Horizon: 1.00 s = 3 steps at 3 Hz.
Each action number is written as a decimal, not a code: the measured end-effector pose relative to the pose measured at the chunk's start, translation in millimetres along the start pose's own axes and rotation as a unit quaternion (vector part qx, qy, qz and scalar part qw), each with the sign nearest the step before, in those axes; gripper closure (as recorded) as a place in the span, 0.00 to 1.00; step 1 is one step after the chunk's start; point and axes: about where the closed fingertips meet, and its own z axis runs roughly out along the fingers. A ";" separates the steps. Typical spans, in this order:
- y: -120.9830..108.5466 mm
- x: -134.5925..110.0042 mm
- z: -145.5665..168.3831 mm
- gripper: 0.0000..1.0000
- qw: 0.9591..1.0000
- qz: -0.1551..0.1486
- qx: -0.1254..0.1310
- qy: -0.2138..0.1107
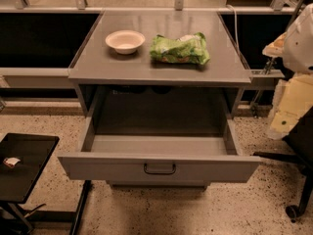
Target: Close top drawer
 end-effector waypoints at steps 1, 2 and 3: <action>0.3 0.9 0.4 0.00 1.000 0.000 0.004 -0.006; 22.1 12.0 15.8 0.00 0.999 -0.008 0.005 -0.043; 57.9 45.6 87.4 0.00 0.993 0.012 -0.025 -0.117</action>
Offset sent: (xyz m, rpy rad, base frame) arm -0.0732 -0.0272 -0.0969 0.3441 -0.1342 0.2294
